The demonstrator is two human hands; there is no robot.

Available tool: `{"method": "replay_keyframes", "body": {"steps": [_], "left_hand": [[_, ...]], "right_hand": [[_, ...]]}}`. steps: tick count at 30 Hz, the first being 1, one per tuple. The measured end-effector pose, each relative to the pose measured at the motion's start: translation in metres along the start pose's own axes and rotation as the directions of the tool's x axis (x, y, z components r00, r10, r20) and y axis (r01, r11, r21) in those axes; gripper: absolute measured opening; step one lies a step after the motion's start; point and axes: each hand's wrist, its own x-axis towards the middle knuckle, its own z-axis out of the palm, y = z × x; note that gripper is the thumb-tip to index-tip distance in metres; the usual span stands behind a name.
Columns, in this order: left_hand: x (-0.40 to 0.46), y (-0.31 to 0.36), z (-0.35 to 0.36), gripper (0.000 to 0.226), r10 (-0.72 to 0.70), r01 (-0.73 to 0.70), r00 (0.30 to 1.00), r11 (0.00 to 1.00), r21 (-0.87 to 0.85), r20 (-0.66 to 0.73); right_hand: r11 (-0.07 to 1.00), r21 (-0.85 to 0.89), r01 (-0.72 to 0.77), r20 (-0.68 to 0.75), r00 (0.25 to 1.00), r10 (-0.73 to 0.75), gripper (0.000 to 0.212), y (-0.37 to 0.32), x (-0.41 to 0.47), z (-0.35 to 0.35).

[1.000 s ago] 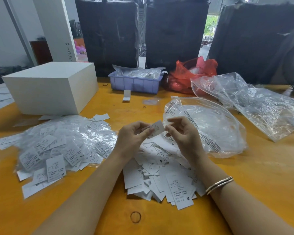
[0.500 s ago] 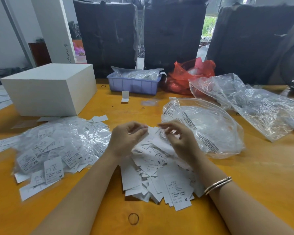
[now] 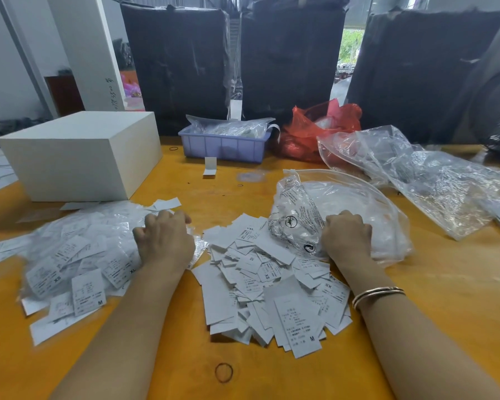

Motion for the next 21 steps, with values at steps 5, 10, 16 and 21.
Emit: {"method": "replay_keyframes", "body": {"steps": [5, 10, 16, 21], "left_hand": [[-0.008, 0.017, 0.002, 0.019, 0.222, -0.254, 0.965, 0.928, -0.273, -0.143], [-0.020, 0.034, 0.000, 0.014, 0.410, -0.423, 0.899, 0.730, -0.536, -0.151], [-0.024, 0.039, -0.001, 0.014, 0.435, -0.429, 0.889, 0.678, -0.597, -0.144], [-0.022, 0.038, 0.000, 0.015, 0.393, -0.409, 0.903, 0.660, -0.630, -0.175]], "right_hand": [[0.982, 0.187, -0.001, -0.086, 0.996, 0.017, 0.023, 0.002, 0.000, 0.000], [0.920, 0.390, -0.045, -0.154, 0.982, 0.113, 0.013, 0.007, -0.001, 0.000], [0.961, 0.274, -0.039, -0.159, 0.984, 0.085, 0.028, 0.012, 0.002, 0.002], [0.939, 0.331, 0.097, -0.419, 0.906, 0.054, 0.021, 0.010, -0.004, -0.004]]}}
